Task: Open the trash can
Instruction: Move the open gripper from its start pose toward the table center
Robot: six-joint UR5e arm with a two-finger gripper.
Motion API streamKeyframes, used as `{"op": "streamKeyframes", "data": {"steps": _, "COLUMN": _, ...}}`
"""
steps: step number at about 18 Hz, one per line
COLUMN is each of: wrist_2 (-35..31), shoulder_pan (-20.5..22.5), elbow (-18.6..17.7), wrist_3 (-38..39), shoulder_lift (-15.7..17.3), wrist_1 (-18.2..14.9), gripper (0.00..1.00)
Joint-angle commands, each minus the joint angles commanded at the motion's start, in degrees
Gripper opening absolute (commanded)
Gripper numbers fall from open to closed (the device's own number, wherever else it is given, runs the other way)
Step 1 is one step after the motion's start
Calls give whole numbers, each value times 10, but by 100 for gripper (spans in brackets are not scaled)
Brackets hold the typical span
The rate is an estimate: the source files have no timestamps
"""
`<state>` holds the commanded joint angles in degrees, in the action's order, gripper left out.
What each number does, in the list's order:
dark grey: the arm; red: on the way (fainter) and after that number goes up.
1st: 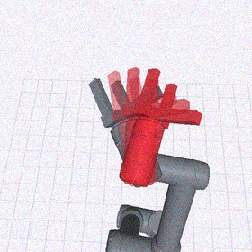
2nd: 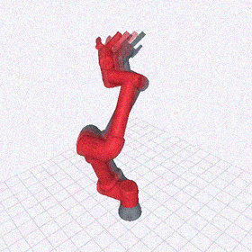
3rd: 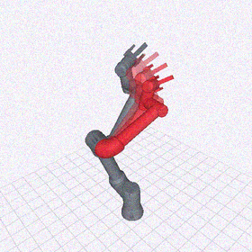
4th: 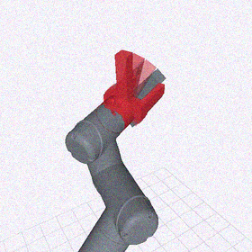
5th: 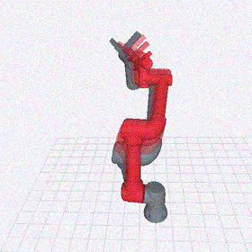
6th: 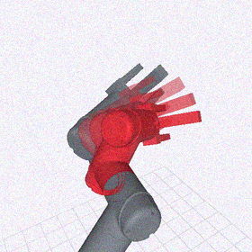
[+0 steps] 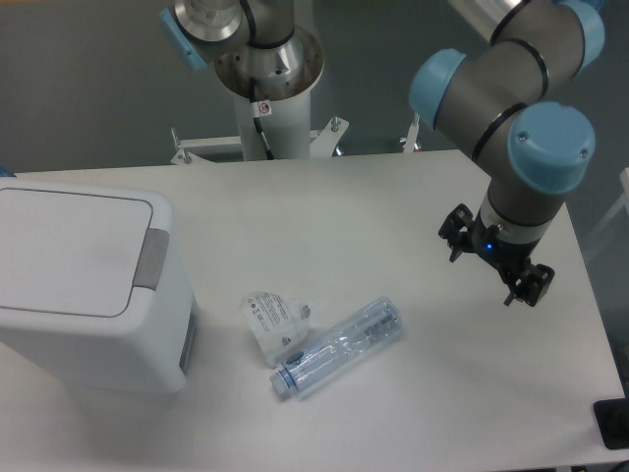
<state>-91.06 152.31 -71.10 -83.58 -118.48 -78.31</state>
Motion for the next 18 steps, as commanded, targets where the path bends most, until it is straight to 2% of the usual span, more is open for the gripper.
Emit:
{"op": "streamKeyframes", "data": {"steps": 4, "wrist_2": 1, "shoulder_pan": 4, "elbow": -10, "wrist_3": -45, "shoulder_lift": 5, "wrist_1": 1, "gripper": 100}}
{"op": "streamKeyframes", "data": {"steps": 5, "wrist_2": -1, "shoulder_pan": 3, "elbow": -24, "wrist_3": -60, "shoulder_lift": 5, "wrist_1": 18, "gripper": 100}}
{"op": "streamKeyframes", "data": {"steps": 7, "wrist_2": -1, "shoulder_pan": 2, "elbow": -42, "wrist_3": -44, "shoulder_lift": 5, "wrist_1": 83, "gripper": 100}}
{"op": "streamKeyframes", "data": {"steps": 10, "wrist_2": 3, "shoulder_pan": 4, "elbow": -76, "wrist_3": -25, "shoulder_lift": 26, "wrist_1": 90, "gripper": 100}}
{"op": "streamKeyframes", "data": {"steps": 18, "wrist_2": 5, "shoulder_pan": -1, "elbow": -104, "wrist_3": 36, "shoulder_lift": 31, "wrist_1": 91, "gripper": 100}}
